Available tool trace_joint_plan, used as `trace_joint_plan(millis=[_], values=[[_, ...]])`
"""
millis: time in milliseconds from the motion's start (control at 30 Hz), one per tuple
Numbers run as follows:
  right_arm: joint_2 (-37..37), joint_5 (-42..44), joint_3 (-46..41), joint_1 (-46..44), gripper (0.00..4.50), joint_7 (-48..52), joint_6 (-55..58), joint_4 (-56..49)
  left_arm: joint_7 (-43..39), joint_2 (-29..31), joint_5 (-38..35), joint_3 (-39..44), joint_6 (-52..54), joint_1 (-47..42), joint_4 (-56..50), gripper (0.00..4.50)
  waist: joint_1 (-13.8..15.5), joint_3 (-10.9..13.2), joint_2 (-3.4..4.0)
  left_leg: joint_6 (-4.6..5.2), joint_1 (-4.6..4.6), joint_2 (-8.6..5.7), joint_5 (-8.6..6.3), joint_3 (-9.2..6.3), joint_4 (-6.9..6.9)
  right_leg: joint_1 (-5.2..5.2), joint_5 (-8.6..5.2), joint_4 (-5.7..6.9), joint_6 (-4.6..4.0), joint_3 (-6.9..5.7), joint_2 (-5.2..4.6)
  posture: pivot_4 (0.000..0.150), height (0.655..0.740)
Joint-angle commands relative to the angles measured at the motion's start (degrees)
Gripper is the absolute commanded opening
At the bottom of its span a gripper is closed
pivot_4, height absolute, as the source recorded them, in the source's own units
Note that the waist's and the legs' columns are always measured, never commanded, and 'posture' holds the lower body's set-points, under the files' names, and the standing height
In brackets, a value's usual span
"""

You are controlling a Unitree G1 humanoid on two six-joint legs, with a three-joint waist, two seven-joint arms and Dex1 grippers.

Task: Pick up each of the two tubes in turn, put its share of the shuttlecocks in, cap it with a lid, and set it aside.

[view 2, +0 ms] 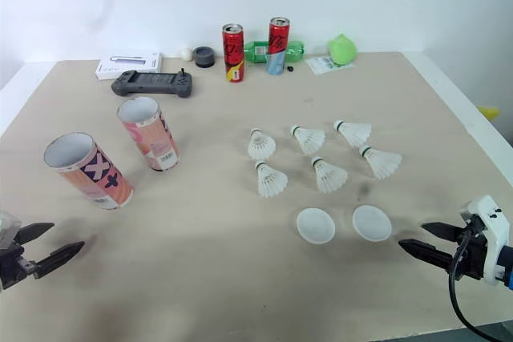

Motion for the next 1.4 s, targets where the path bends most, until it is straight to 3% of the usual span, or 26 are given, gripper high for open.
trace_joint_plan(millis=[33,667,833,933,1033,1067,1200,1400], values=[[0.1,-0.44,-0.15,-0.82,4.35,0.2,-1.18,0.29,-0.13,0.55,0.31,1.49,0.37,-0.07,0.24,4.5,0.0,0.0,0.0,0.0,0.0,0.0,0.0,0.0,0.0,0.0,0.01,0.0,0.02,0.0,0.0,0.15,0.74],[0.2,-0.72,0.87,-3.37,4.35,1.48,-1.95,-0.75,0.0,-0.07,2.35,3.52,-1.68,-1.59,2.87,4.5,0.0,-0.02,0.02,0.0,0.03,0.01,0.0,0.01,0.11,0.05,0.09,0.05,0.1,0.0,0.01,0.15,0.74],[0.52,9.84,0.06,-7.51,4.35,1.86,4.94,-14.67,0.48,-4.46,0.89,4.08,-5.42,-2.05,1.67,4.5,-0.05,-0.04,0.08,0.0,0.05,0.03,0.0,0.07,0.16,0.06,0.14,0.08,0.12,0.03,0.01,0.15,0.74],[2.82,20.78,7.61,-18.68,4.35,-5.09,10.67,-30.01,2.8,-8.8,2.5,1.0,-9.83,-3.91,1.73,4.5,-0.69,-0.07,0.32,0.0,0.08,0.09,0.0,0.14,0.22,0.05,0.22,0.1,0.11,0.07,0.06,0.15,0.74],[7.02,22.8,16.0,-28.16,4.35,-9.7,13.55,-35.67,5.34,-11.28,4.09,-4.1,-10.92,-7.75,1.3,4.5,-0.89,0.0,0.27,0.01,0.2,0.19,0.03,0.24,0.26,0.05,0.39,0.14,0.09,0.21,0.19,0.15,0.74],[8.9,22.39,19.36,-31.34,4.35,-10.84,14.0,-36.4,6.25,-12.27,4.79,-6.34,-11.19,-9.33,1.35,4.5,-0.39,-0.12,-0.12,0.04,0.13,0.17,0.11,0.12,0.29,0.07,0.42,0.15,0.11,0.18,0.24,0.15,0.74],[14.7,17.96,30.0,-39.88,4.35,-13.61,13.66,-34.81,10.12,-14.8,8.57,-12.8,-12.88,-15.1,4.85,4.5,0.36,-0.11,-0.14,-0.04,-0.34,0.12,0.16,-0.13,0.72,0.03,0.52,0.1,0.25,-0.06,0.13,0.15,0.74],[17.8,13.13,34.29,-42.98,4.35,-13.64,10.52,-31.63,13.49,-15.33,11.84,-16.99,-12.94,-19.99,9.28,4.5,0.17,-0.09,-0.08,0.03,-0.37,0.14,0.12,-0.13,0.8,0.0,0.68,0.12,0.1,-0.07,0.16,0.15,0.74]])
